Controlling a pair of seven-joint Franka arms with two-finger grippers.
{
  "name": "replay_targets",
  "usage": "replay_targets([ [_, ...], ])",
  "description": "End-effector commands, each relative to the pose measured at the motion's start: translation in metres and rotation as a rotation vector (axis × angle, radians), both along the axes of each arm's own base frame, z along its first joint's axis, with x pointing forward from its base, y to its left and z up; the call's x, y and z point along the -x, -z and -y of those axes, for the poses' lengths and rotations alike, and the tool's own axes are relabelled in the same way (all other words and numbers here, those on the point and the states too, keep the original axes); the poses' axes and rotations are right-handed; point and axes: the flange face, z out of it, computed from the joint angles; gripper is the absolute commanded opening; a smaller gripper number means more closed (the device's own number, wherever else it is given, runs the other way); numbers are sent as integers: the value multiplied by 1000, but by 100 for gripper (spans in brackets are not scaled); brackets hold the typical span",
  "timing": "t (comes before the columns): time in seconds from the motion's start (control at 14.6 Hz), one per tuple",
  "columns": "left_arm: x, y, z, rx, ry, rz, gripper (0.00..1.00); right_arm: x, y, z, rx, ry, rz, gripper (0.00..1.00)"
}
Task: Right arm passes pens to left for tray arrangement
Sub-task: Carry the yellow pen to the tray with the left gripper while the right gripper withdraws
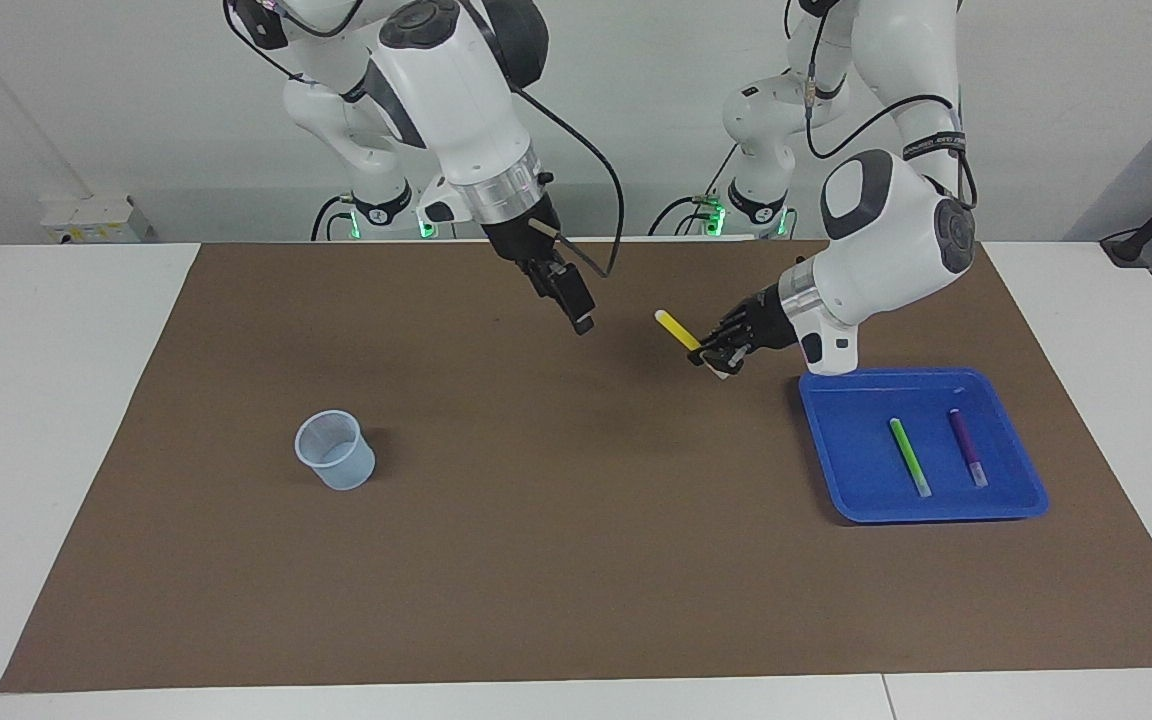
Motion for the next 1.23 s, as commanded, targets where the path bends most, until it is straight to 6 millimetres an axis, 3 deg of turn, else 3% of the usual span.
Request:
replay_targets([
  [0.0,8,4,-29,-68,133,70,0,3,-8,34,66,-175,20,100],
  [0.27,10,18,-62,-98,320,160,0,-1,-14,75,112,-310,30,100],
  [0.75,10,30,-112,-135,623,271,0,0,-18,80,136,-425,68,100],
  [1.16,-4,33,-150,-229,802,404,0,-11,-17,141,186,-600,74,100],
])
